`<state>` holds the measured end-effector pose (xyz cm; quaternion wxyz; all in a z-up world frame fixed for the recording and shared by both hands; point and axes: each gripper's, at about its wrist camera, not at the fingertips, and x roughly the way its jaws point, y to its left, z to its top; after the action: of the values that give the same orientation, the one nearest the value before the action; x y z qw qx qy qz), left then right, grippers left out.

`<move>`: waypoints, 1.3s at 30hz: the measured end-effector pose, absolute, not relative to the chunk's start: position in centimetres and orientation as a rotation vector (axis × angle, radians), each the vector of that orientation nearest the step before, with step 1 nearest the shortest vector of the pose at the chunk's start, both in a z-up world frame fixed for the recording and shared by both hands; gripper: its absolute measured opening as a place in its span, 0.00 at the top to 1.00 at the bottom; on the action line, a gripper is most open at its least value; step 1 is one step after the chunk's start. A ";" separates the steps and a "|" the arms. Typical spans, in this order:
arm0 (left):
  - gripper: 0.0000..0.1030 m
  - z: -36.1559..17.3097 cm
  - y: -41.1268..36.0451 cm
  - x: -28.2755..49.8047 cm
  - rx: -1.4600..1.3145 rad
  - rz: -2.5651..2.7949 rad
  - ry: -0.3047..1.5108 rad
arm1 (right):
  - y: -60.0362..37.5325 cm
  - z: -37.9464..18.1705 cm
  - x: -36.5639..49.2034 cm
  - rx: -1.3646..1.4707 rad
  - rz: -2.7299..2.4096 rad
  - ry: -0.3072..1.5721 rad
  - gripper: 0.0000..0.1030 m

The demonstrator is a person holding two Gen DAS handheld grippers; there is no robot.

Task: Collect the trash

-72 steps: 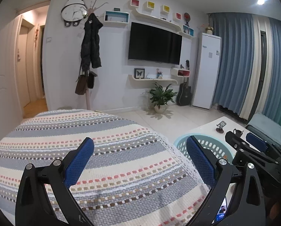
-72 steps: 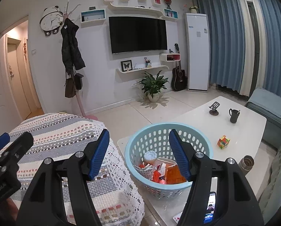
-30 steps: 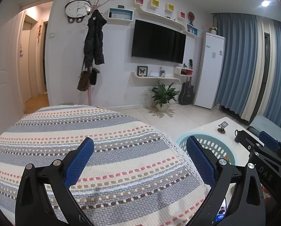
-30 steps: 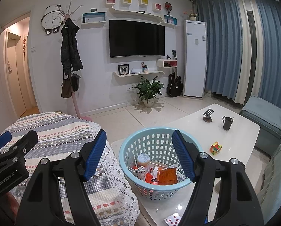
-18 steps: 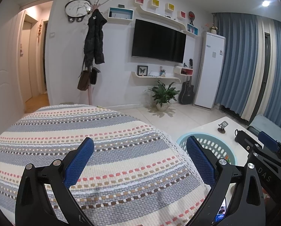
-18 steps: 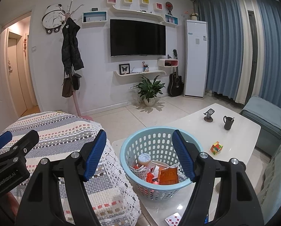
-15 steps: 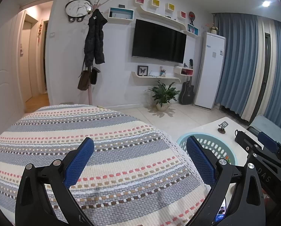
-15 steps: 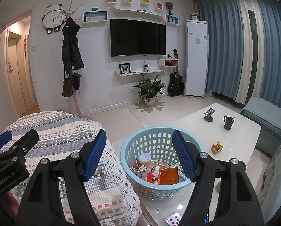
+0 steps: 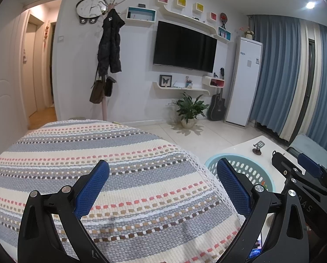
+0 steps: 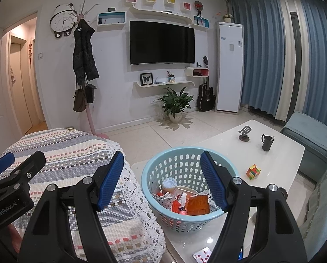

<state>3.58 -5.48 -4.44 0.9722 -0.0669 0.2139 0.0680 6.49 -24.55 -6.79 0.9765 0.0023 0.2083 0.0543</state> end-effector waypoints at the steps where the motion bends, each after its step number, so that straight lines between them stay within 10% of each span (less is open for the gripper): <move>1: 0.07 -4.4 -5.5 3.6 -0.135 0.136 0.433 | -24.6 -6.8 6.5 0.004 0.110 0.420 0.34; 39: 0.07 -4.9 -5.1 3.9 -0.159 0.133 0.470 | -25.0 -7.3 6.2 0.006 0.109 0.423 0.33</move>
<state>3.92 -5.12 -4.90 0.9672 -0.0786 0.2326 0.0655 6.16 -25.04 -7.31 0.9762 0.0032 0.2100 0.0541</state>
